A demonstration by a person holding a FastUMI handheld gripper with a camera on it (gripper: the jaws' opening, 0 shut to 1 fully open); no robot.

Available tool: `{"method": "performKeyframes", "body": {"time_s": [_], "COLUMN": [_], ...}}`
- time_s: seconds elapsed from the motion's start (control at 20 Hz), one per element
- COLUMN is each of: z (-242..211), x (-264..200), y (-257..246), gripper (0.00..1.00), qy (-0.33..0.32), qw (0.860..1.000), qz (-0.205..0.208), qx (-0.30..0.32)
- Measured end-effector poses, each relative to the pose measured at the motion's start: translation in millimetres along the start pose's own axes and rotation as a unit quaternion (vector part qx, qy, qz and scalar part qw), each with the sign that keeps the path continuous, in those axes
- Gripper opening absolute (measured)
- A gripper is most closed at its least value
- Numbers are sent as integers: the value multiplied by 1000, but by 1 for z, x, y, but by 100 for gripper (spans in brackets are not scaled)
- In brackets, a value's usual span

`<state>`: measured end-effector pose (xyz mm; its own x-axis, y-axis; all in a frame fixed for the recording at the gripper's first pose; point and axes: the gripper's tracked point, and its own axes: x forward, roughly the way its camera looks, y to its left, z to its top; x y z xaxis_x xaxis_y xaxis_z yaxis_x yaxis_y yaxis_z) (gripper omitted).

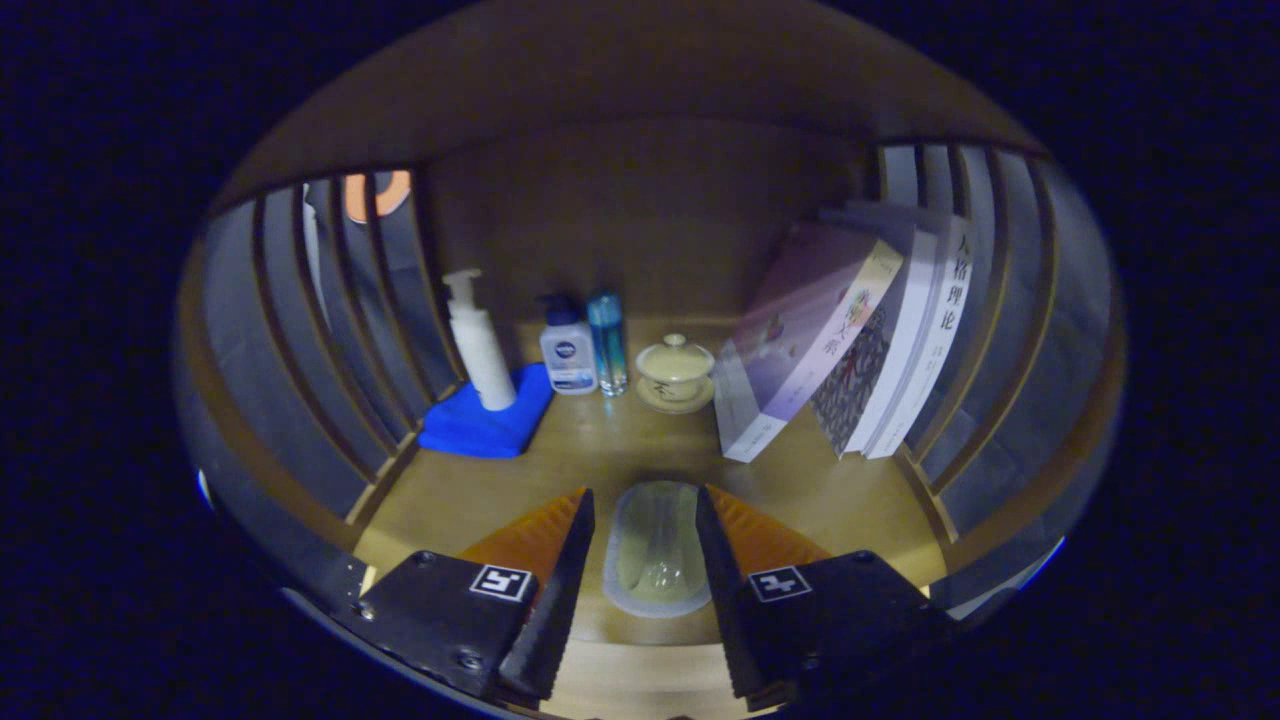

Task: Pull open the drawer, take out the items inside it, and place them on the countertop above the cabinet.

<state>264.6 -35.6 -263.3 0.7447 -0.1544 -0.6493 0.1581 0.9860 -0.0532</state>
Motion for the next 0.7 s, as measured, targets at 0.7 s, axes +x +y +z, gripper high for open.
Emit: {"method": "performKeyframes", "body": {"time_s": [0.7], "z": [-99], "x": [-155], "y": [13], "gripper": [83], "qy": [-96], "qw": [993], "qz": [70], "qx": [11]}}
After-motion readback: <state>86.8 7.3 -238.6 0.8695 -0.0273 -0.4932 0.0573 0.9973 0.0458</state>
